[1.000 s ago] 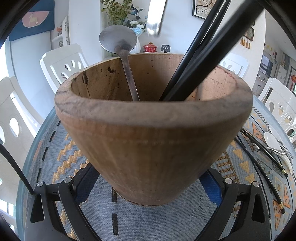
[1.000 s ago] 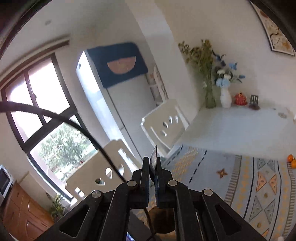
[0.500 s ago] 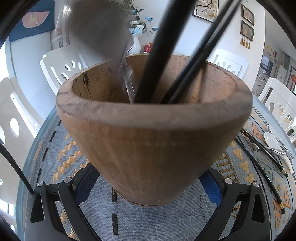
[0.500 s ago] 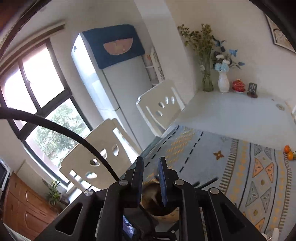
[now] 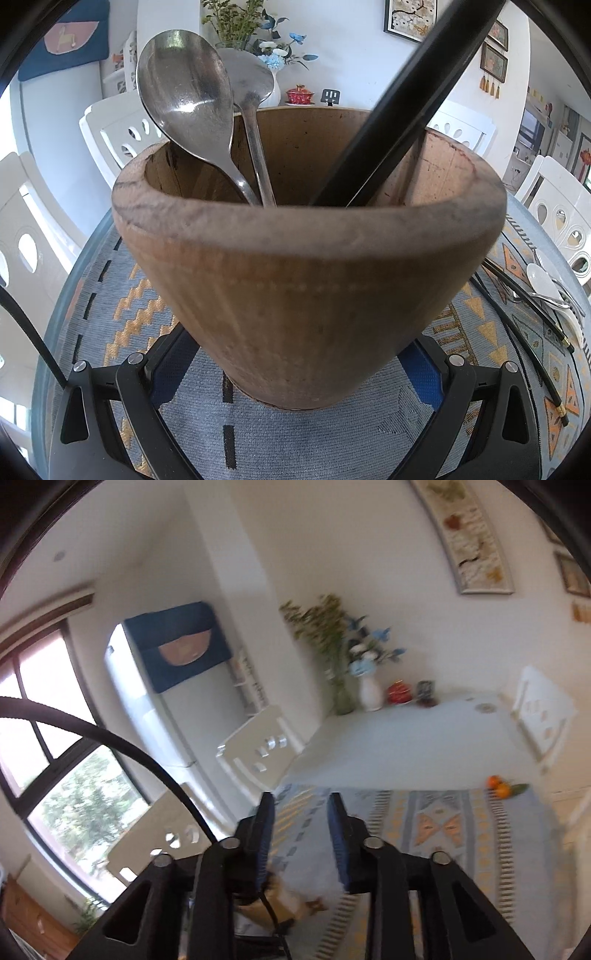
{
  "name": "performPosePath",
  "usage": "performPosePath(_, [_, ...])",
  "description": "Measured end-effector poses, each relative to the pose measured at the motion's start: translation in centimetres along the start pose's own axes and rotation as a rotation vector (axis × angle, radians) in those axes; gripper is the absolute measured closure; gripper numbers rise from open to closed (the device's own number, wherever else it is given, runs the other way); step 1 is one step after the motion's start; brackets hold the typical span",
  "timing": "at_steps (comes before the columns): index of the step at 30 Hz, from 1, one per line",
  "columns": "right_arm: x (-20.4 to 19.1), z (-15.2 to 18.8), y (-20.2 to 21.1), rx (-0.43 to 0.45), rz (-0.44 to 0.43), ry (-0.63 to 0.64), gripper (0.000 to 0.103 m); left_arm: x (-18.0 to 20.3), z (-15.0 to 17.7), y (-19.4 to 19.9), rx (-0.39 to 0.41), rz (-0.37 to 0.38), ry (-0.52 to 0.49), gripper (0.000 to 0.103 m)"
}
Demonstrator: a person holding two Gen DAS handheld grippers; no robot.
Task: Organize utensils
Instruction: 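Open the right tool to release the spoon into the cup, then move the open right tool back over the utensil pile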
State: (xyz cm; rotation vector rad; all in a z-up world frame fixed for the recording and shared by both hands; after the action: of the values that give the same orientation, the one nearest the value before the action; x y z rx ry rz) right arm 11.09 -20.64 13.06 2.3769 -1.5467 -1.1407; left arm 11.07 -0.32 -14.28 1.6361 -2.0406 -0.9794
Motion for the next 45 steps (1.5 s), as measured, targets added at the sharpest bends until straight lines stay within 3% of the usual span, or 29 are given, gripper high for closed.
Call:
performPosePath(4, [3.9,0.8,0.6,-0.026,0.118,-0.016,0.065,-0.2,0.0,-0.1,-0.002,-0.001,-0.002,0.003])
performPosePath(16, [16.9,6.9,-1.6,-0.252,0.451,-0.164,0.065,-0.5,0.1,-0.1,-0.002,0.003,0.002,0.003])
performPosePath(22, [22.0,10.1,-3.1,-0.384,0.582,-0.219,0.071,-0.7,0.1,-0.2,-0.002,0.008,0.004,0.003])
performPosePath(26, [22.6,12.1,-4.1,-0.467,0.558,-0.239,0.075,-0.9,0.3,-0.2,-0.002,0.010,0.006,0.003])
performPosePath(33, [18.8,14.0,-8.2,-0.542,0.492,-0.025,0.076,-0.9,0.3,-0.2,-0.002,0.010,0.006,0.003])
performPosePath(39, [18.9,15.0,-12.9,-0.615,0.501,0.070,0.076,-0.9,0.3,-0.2,-0.002,0.010,0.006,0.003])
performPosePath(45, [18.2,16.4,-13.1,-0.641,0.497,0.156,0.075,-0.9,0.3,-0.2,-0.002,0.009,0.006,0.003])
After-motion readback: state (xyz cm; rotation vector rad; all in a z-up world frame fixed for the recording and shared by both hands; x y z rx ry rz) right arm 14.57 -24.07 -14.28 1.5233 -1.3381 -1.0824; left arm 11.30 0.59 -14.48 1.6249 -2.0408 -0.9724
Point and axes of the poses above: each gripper's, at about its wrist camera, not at the fingertips, and y roughly against the way its jaws point, x to its right, z to its underside, the point moved 4 cm from there along -y, roughly the way its jaws point, and after that the axes turned 15 degrees about -y, right-handed, at the moved point
